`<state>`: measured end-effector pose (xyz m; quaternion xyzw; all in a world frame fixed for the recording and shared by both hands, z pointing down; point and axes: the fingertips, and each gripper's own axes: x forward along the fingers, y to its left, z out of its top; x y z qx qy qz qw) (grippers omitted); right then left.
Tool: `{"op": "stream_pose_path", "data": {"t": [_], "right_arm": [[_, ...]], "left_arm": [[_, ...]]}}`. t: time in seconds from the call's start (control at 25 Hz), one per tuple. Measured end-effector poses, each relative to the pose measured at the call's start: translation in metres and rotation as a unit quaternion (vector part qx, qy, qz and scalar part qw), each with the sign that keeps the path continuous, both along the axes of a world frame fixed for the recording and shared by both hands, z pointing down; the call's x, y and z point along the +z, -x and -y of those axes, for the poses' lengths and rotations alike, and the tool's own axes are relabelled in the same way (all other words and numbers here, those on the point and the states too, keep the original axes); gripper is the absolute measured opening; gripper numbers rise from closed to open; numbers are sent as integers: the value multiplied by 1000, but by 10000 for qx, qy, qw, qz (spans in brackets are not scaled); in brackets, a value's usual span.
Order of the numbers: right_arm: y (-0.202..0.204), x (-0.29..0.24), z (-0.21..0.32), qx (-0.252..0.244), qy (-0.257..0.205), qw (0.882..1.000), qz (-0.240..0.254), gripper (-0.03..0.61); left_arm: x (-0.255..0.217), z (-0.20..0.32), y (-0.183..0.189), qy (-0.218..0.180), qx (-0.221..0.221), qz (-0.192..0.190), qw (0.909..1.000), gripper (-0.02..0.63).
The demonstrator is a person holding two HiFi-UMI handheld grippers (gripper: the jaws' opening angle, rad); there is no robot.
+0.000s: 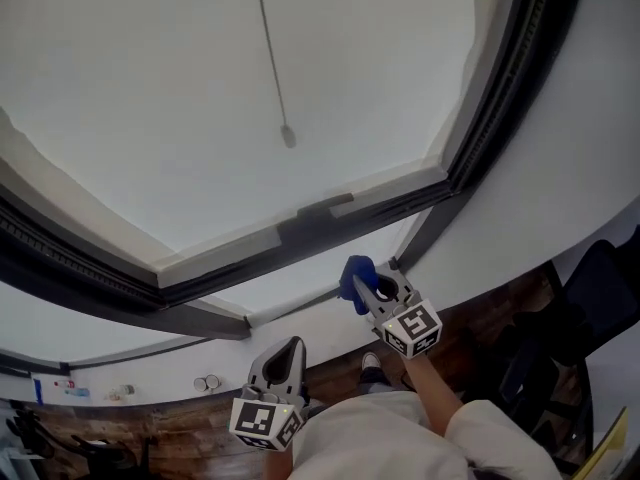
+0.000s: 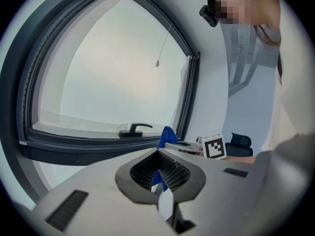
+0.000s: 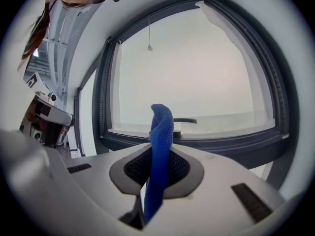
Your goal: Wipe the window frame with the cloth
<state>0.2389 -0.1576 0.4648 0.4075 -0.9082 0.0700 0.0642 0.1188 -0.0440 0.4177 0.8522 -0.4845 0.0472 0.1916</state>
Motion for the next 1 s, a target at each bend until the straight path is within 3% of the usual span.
{"op": "stream_pose_path", "data": {"t": [0.16,0.32,0.64,1.0], "right_arm": [[-28,-11,9,-277,81,9995,-133,44],[-28,-17,40,-405,135,9973,-600,44],[51,-17,92,-906,82,9918,-903,44],[69,16,110,-884,39,9851,-1472,44]], "left_arm": [[-8,-7,-63,-99,-55,29,9999,8],[-9,-20,-89,-21,-137,188,9997,8],[-14,-10,-81,-6,-452,33,9990,8],[-29,20,-52,-246,-632,133,9976,9]]}}
